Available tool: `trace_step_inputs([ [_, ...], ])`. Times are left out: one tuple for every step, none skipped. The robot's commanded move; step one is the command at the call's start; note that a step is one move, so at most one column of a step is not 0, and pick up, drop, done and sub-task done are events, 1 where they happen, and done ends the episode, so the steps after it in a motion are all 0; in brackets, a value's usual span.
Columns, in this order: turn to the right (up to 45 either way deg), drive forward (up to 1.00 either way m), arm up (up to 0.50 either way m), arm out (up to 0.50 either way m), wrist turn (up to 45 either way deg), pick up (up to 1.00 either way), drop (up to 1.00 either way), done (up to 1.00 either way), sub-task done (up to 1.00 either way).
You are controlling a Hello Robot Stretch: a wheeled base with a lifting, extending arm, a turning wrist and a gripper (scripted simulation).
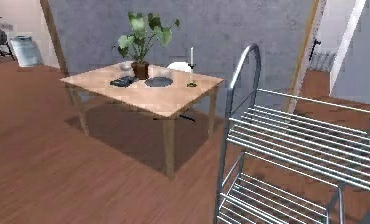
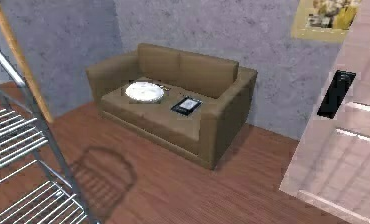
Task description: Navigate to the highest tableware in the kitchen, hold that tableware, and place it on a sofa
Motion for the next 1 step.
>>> trace_step_inputs([
  [-12.0, 0.00, 0.00, 0.00, 0.0, 0.00, 0.00, 0.00, 0.00],
])
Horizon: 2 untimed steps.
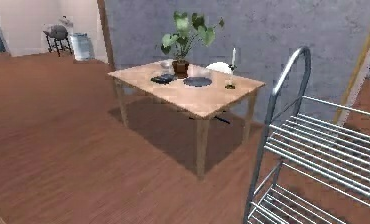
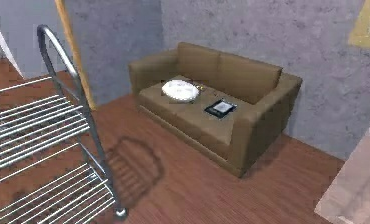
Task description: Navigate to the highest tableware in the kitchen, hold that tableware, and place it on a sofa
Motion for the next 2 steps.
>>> trace_step_inputs([
  [0.0, 0.30, 0.00, 0.00, 0.0, 0.00, 0.00, 0.00, 0.00],
  [-45.0, 0.00, 0.00, 0.00, 0.0, 0.00, 0.00, 0.00, 0.00],
])
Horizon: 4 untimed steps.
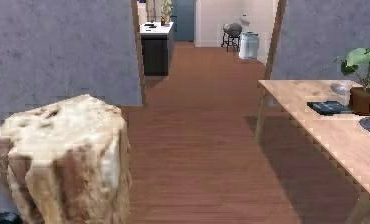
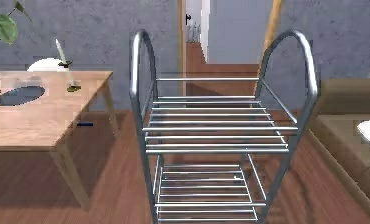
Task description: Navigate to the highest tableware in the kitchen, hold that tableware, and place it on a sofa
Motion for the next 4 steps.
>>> trace_step_inputs([
  [0.0, 1.00, 0.00, 0.00, 0.0, 0.00, 0.00, 0.00, 0.00],
  [0.0, 1.00, 0.00, 0.00, 0.0, 0.00, 0.00, 0.00, 0.00],
  [0.0, 1.00, 0.00, 0.00, 0.0, 0.00, 0.00, 0.00, 0.00],
  [0.0, 1.00, 0.00, 0.00, 0.0, 0.00, 0.00, 0.00, 0.00],
])
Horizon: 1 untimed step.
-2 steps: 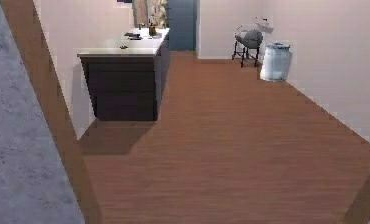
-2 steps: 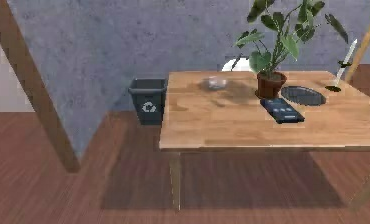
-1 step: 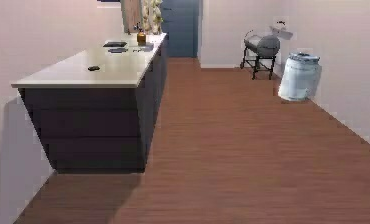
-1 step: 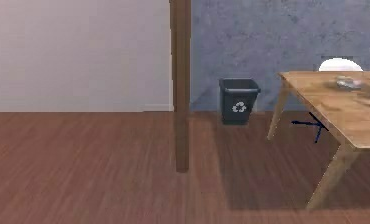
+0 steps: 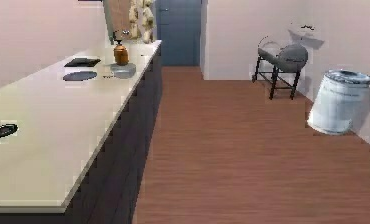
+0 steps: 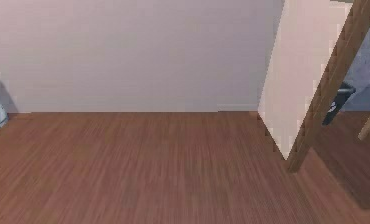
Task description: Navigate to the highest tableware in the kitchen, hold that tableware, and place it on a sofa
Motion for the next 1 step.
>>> trace_step_inputs([
  [-3.0, 0.00, 0.00, 0.00, 0.0, 0.00, 0.00, 0.00, 0.00],
])
